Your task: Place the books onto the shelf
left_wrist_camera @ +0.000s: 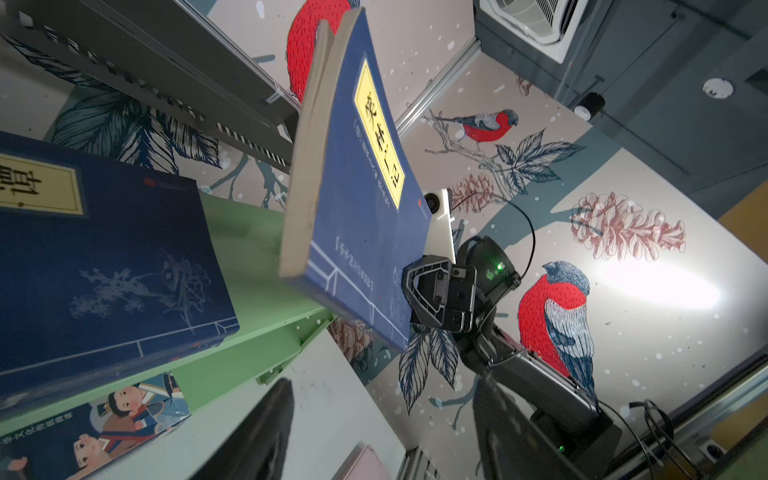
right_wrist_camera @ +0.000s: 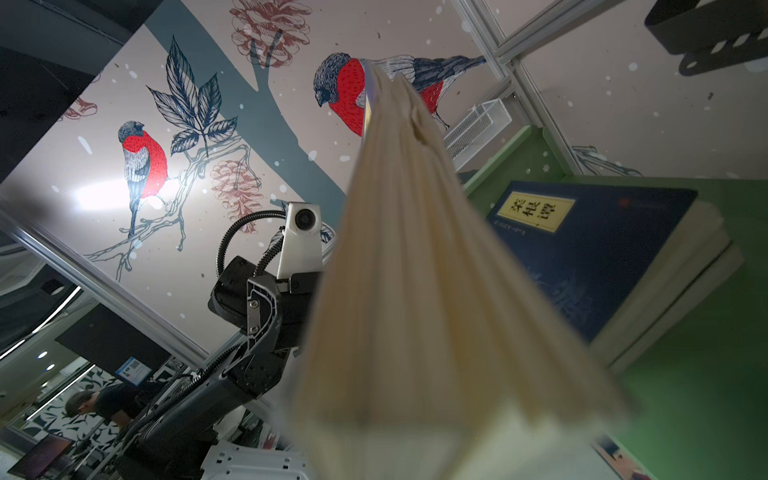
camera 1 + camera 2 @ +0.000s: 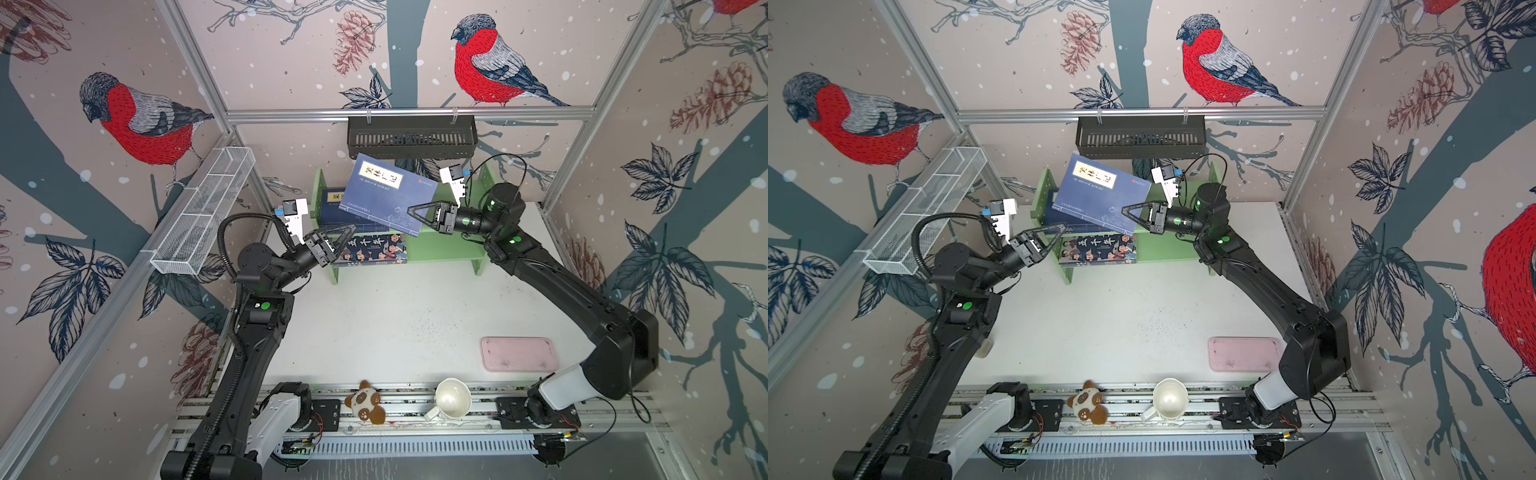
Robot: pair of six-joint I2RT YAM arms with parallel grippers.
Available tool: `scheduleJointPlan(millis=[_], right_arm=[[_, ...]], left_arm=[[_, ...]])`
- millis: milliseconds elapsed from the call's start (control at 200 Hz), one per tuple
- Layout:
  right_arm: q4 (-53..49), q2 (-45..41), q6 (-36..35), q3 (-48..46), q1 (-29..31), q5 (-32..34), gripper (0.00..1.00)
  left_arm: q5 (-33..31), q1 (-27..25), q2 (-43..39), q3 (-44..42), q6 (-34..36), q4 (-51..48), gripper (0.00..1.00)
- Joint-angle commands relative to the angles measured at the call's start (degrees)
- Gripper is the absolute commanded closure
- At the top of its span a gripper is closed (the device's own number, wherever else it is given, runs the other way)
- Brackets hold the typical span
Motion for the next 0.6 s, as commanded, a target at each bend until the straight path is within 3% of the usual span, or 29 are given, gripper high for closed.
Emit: scheduleJointPlan(millis=[0, 150, 340, 400, 595], right_arm=[[-6.94, -2.04, -6.98, 0.63, -0.73, -9.46, 0.98], [-14.51, -4.12, -13.30, 0.72, -1.25, -12.61, 0.98], [-24.25, -3.76, -20.40, 2.62, -1.52, -14.47, 0.98], [-24.93, -3.02, -20.69, 3.21, -1.61, -15.32, 0.98], [-22.96, -0.95, -18.37, 5.09, -1.52, -14.58, 0.92]], left_arm=[[6.45, 0.15, 0.14, 1.36, 6.25, -5.27, 0.30], [9.54, 0.07, 0.70, 0.77, 4.76, -5.39, 0.30], [13.48, 0.14, 1.47, 1.12, 3.76, -4.63, 0.41], [14.62, 0.10, 1.37, 0.69, 1.81, -2.07, 0.50], [15.13, 0.15, 1.59, -0.83, -3.75, 6.17, 0.99]])
